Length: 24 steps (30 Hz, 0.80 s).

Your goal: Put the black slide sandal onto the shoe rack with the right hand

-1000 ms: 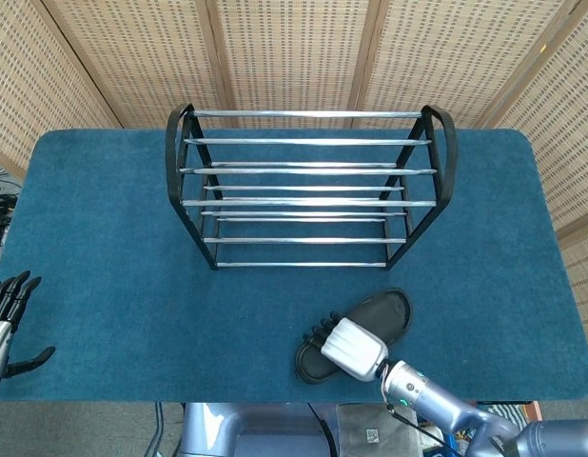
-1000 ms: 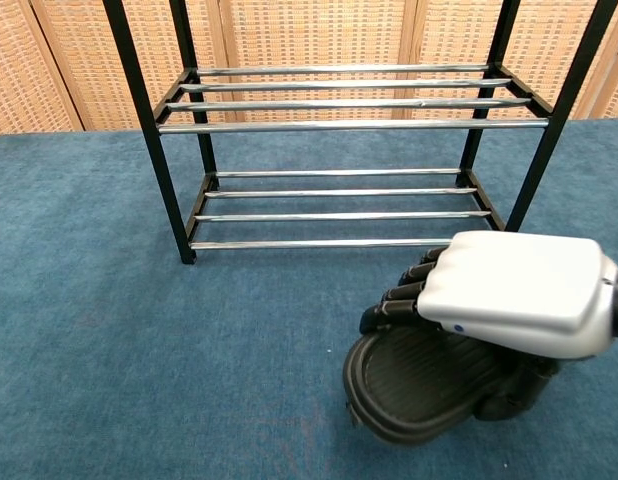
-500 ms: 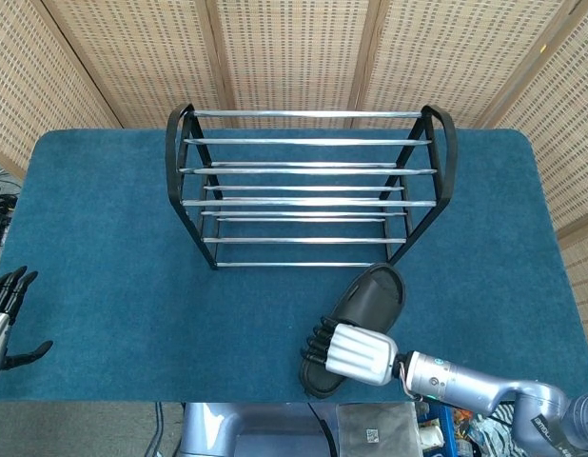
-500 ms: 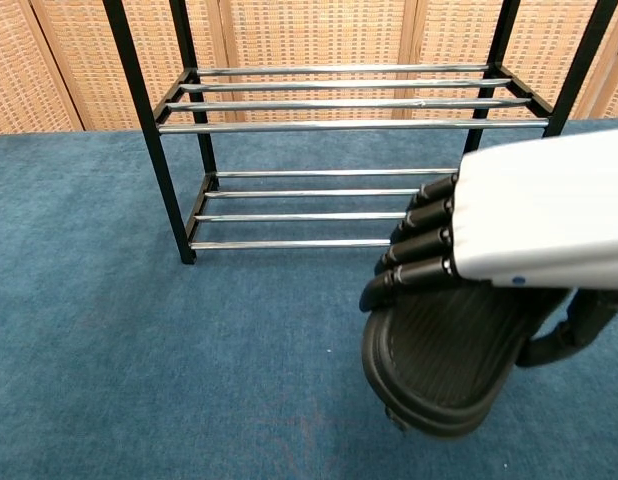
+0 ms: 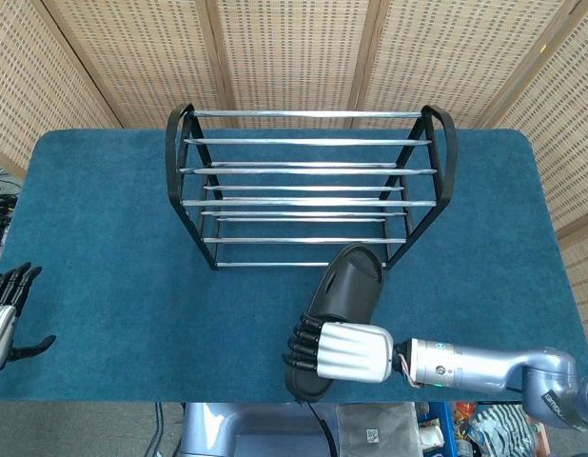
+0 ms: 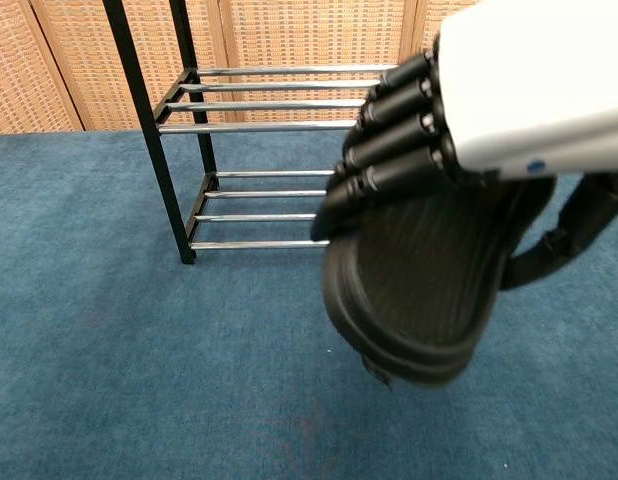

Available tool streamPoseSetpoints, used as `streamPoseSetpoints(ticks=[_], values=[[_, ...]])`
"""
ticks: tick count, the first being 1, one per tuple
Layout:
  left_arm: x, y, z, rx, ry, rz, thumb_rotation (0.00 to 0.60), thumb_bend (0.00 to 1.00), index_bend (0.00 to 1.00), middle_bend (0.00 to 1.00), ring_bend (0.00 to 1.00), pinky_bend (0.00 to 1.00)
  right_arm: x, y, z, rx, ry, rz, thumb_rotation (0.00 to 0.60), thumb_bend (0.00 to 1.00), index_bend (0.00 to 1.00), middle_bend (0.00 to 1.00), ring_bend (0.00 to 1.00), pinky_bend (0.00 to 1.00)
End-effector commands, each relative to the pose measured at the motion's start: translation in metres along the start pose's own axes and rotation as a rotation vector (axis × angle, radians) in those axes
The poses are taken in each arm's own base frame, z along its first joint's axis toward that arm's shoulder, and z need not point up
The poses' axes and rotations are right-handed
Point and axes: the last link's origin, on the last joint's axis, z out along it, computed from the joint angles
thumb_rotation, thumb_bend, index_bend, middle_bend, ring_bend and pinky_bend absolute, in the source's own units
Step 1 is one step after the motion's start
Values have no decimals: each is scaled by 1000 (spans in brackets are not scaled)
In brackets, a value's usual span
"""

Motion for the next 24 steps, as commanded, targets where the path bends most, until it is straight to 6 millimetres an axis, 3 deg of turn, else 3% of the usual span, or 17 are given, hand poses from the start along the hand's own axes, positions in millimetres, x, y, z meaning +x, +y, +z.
streamPoseSetpoints(ticks=[1,19,24], values=[[0,1,1,3,-2,0,600,192,0,0,0,0,1,20,6,-8,-17,-49,600,995,523,535,340,412],[-1,-2,7,31,-10,-3,600,192,0,0,0,0,-23,102,44,35,-113,-291,600,1000,523,492,340,450],[-1,-3,7,32,-13,-5,600,193,0,0,0,0,-21,111,54,19,-122,-292,600,1000,523,451,335,450]])
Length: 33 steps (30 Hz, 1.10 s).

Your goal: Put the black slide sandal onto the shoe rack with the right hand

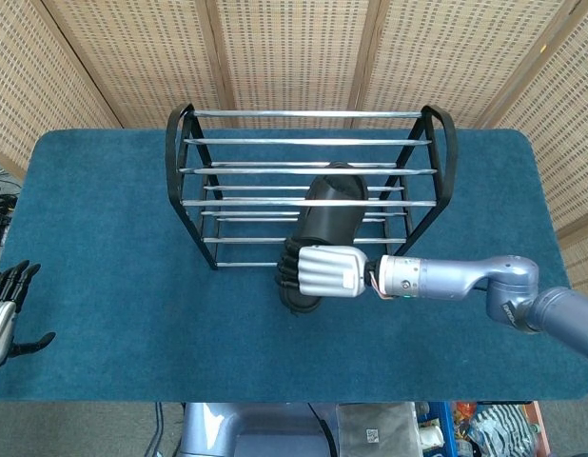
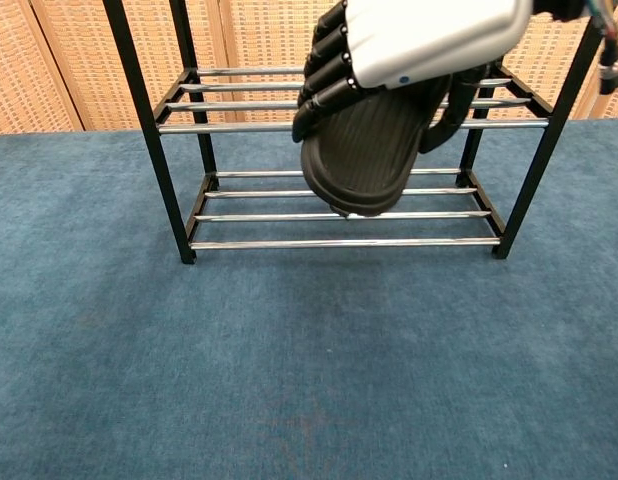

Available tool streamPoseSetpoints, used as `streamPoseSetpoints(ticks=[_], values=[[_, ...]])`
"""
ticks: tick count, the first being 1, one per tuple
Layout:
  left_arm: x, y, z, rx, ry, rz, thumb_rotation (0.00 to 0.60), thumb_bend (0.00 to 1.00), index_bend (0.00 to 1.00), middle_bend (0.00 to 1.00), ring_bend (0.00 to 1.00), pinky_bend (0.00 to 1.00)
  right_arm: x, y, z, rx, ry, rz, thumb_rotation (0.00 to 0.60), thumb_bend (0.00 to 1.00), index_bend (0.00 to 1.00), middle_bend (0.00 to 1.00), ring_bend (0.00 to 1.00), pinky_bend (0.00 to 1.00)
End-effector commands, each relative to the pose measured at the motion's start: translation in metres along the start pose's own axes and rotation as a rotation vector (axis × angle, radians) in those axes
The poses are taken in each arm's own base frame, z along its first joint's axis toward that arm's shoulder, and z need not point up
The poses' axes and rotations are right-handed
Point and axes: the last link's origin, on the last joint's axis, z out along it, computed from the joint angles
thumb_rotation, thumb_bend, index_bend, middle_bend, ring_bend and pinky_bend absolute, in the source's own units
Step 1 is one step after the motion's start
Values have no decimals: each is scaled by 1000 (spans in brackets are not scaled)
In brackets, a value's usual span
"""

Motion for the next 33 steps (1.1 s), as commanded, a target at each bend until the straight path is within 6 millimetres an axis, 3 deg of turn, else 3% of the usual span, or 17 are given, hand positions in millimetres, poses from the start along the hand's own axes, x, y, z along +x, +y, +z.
streamPoseSetpoints(ticks=[1,16,24,26,28,30,33], values=[[0,0,0,-1,-2,-1,600,192,0,0,0,0,0,4,6,-10,-3,2,600,1000,523,443,329,450],[1,-3,1,-8,-9,-13,600,193,0,0,0,0,-14,21,30,-101,-93,-4,600,1000,508,375,230,450],[0,-4,2,-9,-13,-16,600,192,0,0,0,0,-19,32,29,-159,-149,-13,600,1000,466,308,193,426],[0,-4,2,-9,-15,-15,600,192,0,0,0,0,-19,33,29,-164,-153,-20,600,1000,442,288,181,413],[0,-4,2,-9,-17,-15,600,192,0,0,0,0,-19,33,27,-164,-160,-26,600,998,324,205,127,339],[0,-4,3,-10,-17,-14,600,192,0,0,0,0,-19,33,26,-159,-168,-49,600,909,184,93,56,225],[0,-3,2,-11,-17,-14,600,192,0,0,0,0,-19,34,24,-166,-162,-87,600,645,67,0,0,50]])
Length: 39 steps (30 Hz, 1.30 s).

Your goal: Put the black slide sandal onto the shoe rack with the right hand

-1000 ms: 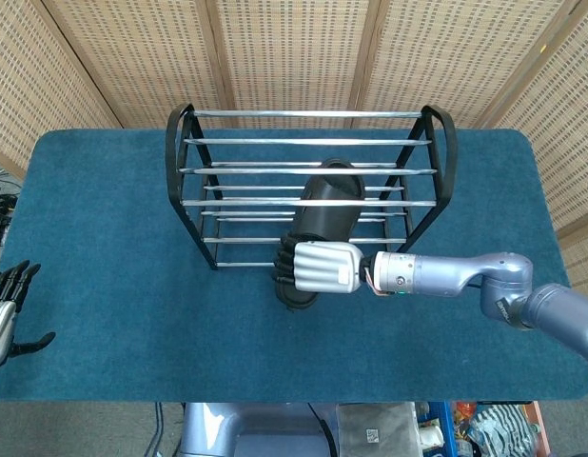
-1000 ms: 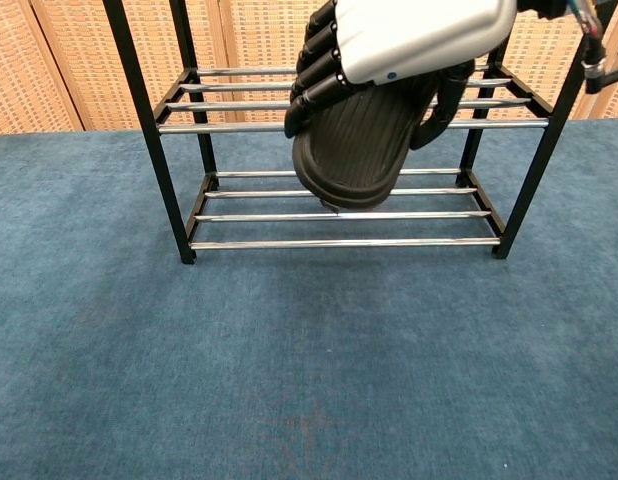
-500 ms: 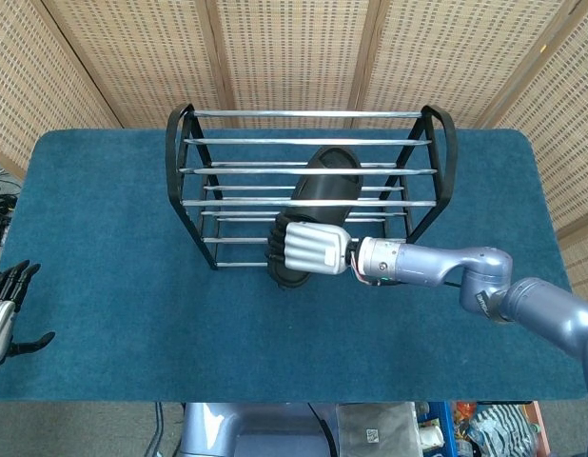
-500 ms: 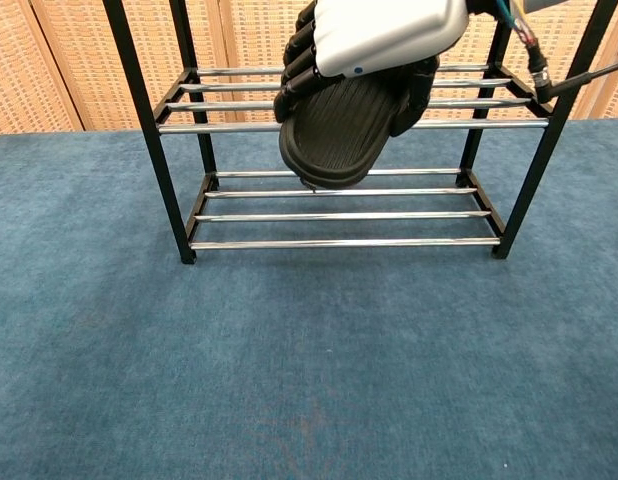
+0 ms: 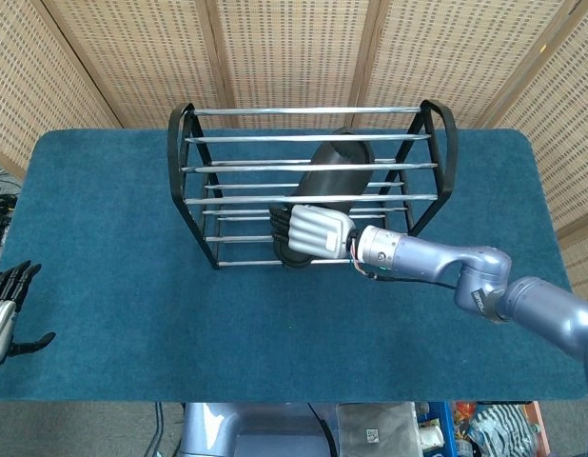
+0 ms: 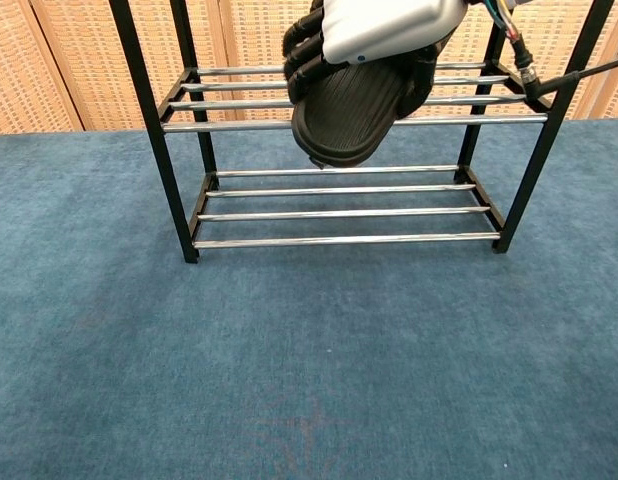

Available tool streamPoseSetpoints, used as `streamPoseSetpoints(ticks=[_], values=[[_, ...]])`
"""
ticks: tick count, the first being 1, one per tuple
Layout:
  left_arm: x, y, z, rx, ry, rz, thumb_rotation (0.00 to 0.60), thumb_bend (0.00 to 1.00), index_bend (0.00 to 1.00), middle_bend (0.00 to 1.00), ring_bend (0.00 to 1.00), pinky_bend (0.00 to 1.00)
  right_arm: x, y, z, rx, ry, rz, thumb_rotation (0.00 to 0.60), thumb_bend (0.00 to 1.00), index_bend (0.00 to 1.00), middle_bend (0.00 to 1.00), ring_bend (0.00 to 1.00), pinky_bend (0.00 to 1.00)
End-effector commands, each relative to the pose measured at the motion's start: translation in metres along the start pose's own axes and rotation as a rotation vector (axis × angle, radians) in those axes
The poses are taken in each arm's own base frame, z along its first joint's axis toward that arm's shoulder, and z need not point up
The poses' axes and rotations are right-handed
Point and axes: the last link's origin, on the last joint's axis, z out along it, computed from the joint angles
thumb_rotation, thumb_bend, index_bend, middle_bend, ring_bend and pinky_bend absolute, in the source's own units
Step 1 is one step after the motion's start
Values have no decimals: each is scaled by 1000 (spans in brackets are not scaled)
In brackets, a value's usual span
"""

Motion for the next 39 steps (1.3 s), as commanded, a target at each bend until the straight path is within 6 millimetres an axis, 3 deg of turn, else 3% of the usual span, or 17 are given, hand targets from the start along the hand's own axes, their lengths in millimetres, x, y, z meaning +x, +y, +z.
streamPoseSetpoints(ticks=[1,6,14,22,29,32,36,39], values=[[0,0,0,-1,0,0,600,192,0,0,0,0,0,2,-2,-14,7,-46,600,593,60,0,0,22],[0,1,-1,-2,2,1,600,191,0,0,0,0,1,1,-4,-27,11,-78,600,502,49,0,0,0],[0,2,-3,-7,5,2,600,192,0,0,0,0,5,-2,-13,-33,18,-108,600,498,49,0,0,0],[1,2,-4,-13,9,-1,600,192,0,0,0,0,15,-18,-35,-28,73,-93,600,497,49,0,0,0],[2,2,-7,-24,17,-9,600,193,0,0,0,0,20,-52,-79,-47,190,-10,600,445,49,0,0,0],[3,3,-10,-34,26,-10,600,192,0,0,0,0,13,-64,-108,-93,211,48,600,333,49,0,0,0],[4,4,-12,-45,42,-6,600,192,0,0,0,0,-5,-76,-143,-190,179,152,600,107,46,0,0,0],[3,6,-15,-70,68,-4,600,192,0,0,0,0,-37,-94,-187,-308,75,283,600,1,10,0,0,0]])
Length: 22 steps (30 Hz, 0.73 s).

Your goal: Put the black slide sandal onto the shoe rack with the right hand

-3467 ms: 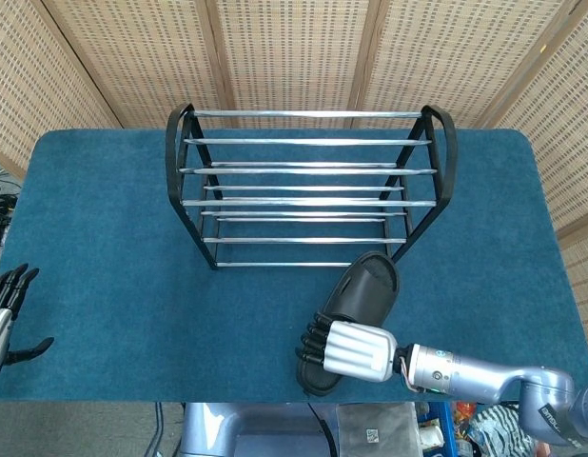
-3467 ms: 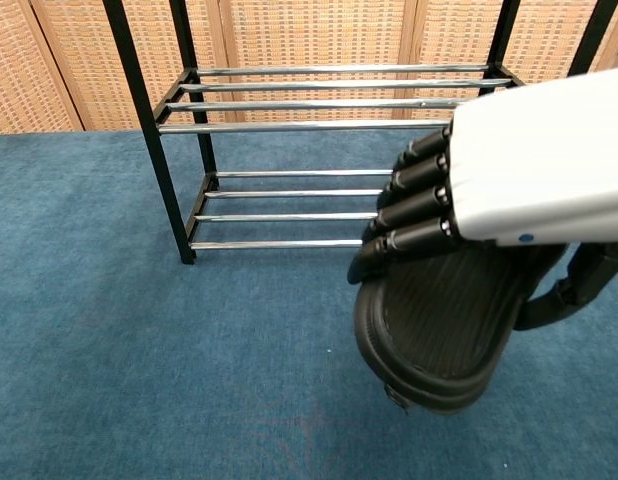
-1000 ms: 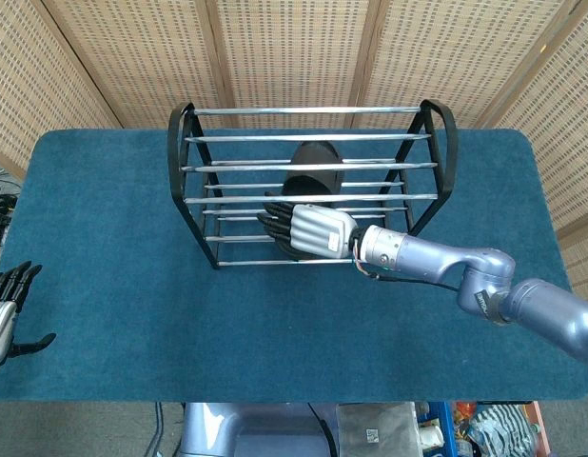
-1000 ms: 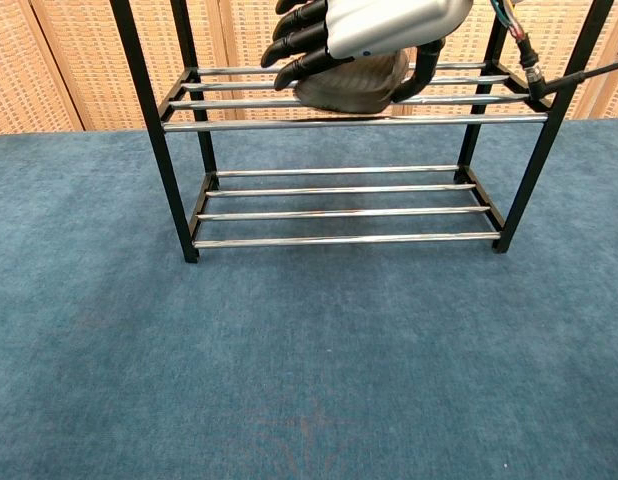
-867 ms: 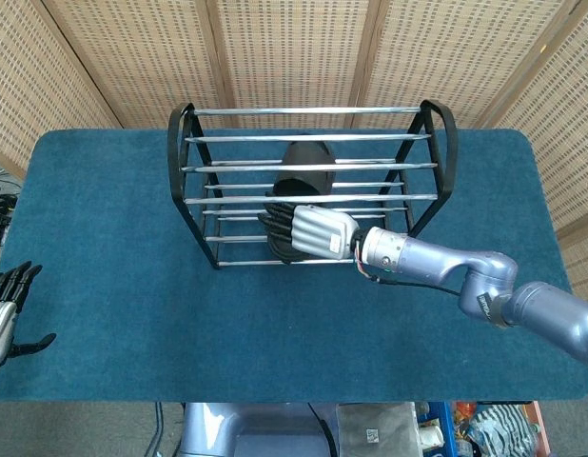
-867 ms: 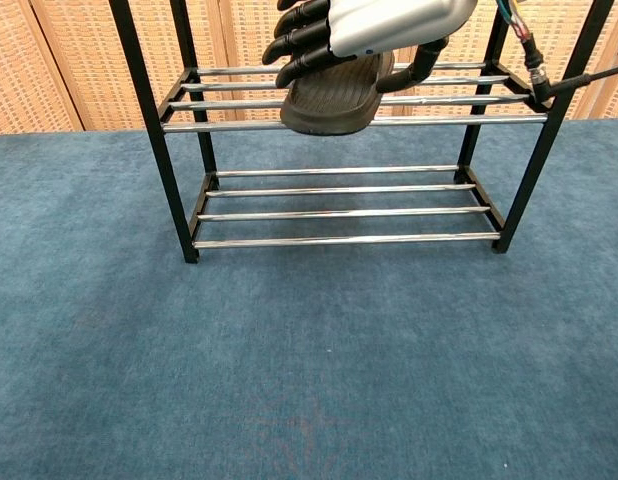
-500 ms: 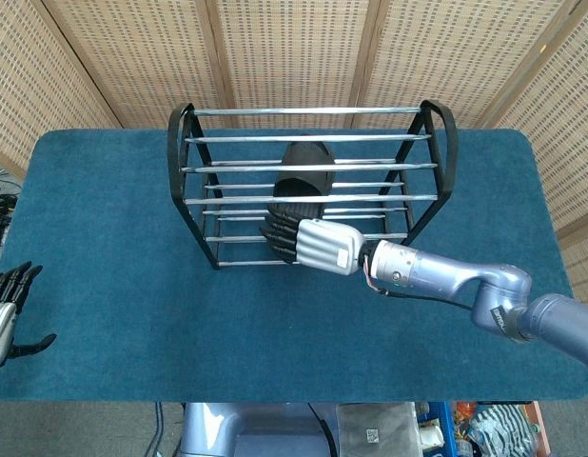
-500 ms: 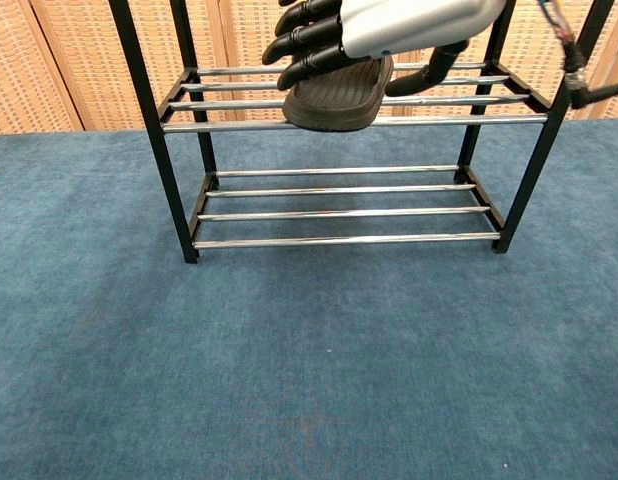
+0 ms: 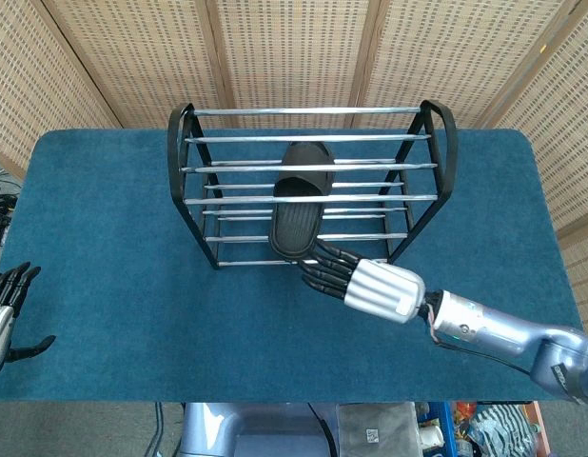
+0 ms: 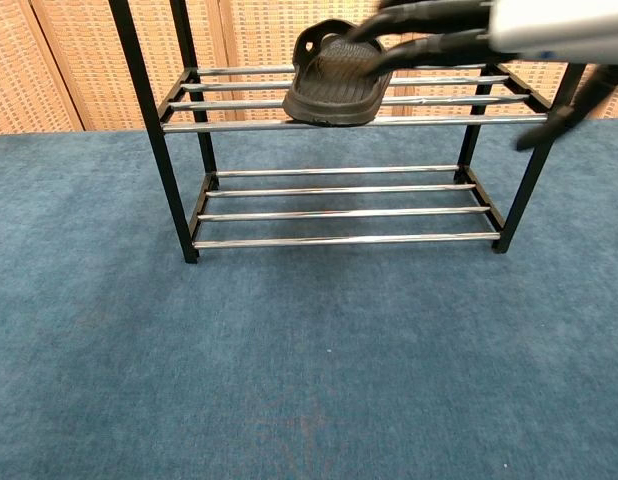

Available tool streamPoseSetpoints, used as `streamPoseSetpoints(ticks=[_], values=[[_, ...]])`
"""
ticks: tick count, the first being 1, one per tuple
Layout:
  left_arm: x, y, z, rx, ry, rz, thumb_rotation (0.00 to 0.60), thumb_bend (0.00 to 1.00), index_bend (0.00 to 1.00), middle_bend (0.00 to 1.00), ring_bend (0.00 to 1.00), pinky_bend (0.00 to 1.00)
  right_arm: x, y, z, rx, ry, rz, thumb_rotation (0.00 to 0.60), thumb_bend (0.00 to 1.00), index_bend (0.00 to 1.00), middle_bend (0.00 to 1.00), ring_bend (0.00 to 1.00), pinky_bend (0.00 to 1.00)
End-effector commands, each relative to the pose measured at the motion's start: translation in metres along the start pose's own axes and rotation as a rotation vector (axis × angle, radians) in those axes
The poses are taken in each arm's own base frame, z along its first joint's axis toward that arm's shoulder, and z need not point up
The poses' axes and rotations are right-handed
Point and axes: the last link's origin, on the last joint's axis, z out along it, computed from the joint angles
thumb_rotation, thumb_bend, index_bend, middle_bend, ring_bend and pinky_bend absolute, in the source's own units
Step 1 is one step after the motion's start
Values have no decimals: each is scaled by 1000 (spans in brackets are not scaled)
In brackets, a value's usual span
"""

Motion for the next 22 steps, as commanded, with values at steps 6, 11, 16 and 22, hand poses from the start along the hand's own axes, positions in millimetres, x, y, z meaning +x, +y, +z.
streamPoseSetpoints(ticks=[6,11,16,22], values=[[-1,5,-12,-55,58,1,600,191,0,0,0,0,-53,-30,-138,-464,-285,391,600,0,0,0,0,0],[0,6,-19,-59,69,5,600,191,0,0,0,0,-54,-57,-170,-666,-320,602,600,0,0,0,0,0],[-1,10,-24,-79,84,22,600,192,0,0,0,0,-52,-83,-194,-859,-326,679,600,0,0,0,0,0],[-4,14,-27,-93,91,30,600,192,0,0,0,0,-41,-99,-203,-1004,-255,747,600,0,0,0,0,0]])
